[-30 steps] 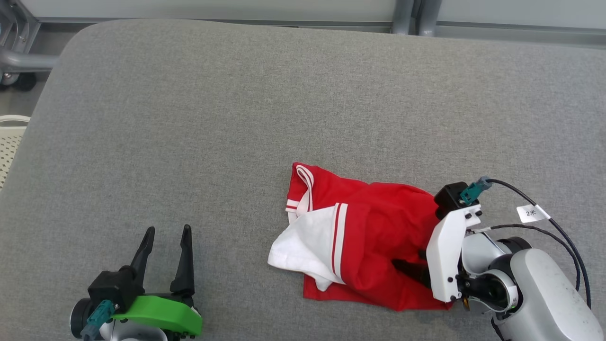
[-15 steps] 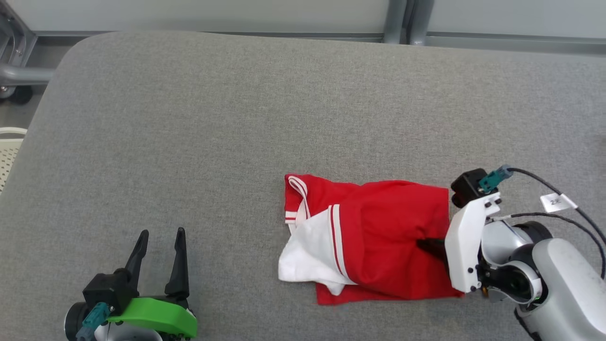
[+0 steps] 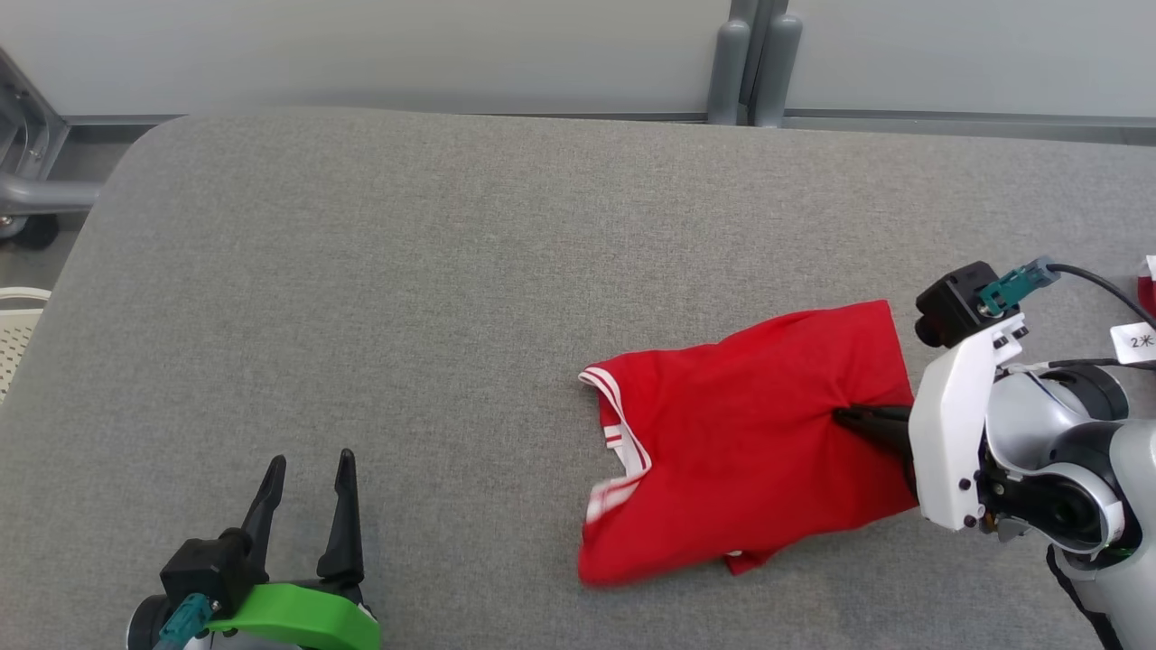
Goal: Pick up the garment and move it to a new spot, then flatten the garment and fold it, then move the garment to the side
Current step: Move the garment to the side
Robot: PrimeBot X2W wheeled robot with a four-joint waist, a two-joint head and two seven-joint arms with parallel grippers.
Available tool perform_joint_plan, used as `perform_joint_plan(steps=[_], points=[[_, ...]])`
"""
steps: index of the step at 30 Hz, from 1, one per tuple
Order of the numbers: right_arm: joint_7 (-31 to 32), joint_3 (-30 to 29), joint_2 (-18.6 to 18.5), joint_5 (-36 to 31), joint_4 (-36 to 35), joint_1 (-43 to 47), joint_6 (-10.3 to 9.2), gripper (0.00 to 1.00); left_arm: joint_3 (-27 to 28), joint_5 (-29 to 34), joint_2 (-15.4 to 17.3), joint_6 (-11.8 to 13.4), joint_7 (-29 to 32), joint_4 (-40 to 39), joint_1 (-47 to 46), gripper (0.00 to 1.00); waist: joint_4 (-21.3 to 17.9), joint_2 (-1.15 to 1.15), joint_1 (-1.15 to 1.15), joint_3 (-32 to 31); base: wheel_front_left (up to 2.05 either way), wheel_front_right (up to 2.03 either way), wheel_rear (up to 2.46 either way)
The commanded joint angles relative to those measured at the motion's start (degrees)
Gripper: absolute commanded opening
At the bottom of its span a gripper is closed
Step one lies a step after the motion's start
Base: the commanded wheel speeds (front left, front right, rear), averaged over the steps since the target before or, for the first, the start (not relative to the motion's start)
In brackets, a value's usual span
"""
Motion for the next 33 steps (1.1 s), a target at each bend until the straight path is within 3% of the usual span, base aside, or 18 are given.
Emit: perform_joint_plan(steps=[1, 12, 26, 33], points=[[0.44, -0.49, -0.2, 0.21, -0.44, -0.59, 0.0, 0.0, 0.27, -0.16, -0.23, -0.13, -0.17, -0.25, 0.51, 1.0, 0.0, 0.69, 0.0, 0.02, 0.0, 0.0, 0.0], [1.34, -7.98, -2.54, -3.19, 3.13, 1.23, 0.0, 0.0, 0.11, -0.16, -0.71, -0.14, -0.17, -0.43, -0.48, 1.0, 0.04, 0.69, 0.0, 2.46, 0.0, 0.0, 0.0], [0.64, -19.49, -12.84, -10.83, 9.32, -3.81, 0.0, 0.0, -0.2, 0.68, -0.2, -0.16, -0.17, -1.54, -2.92, 1.0, -2.14, 0.69, 0.0, 6.15, 0.0, 0.0, 0.0], [-1.68, -21.2, -13.74, -14.57, 12.26, -6.03, 0.0, 0.0, -0.53, 0.48, -0.38, -0.17, -0.17, -2.07, -3.46, 1.0, -3.89, 0.69, 0.0, 7.83, 0.0, 0.0, 0.0]])
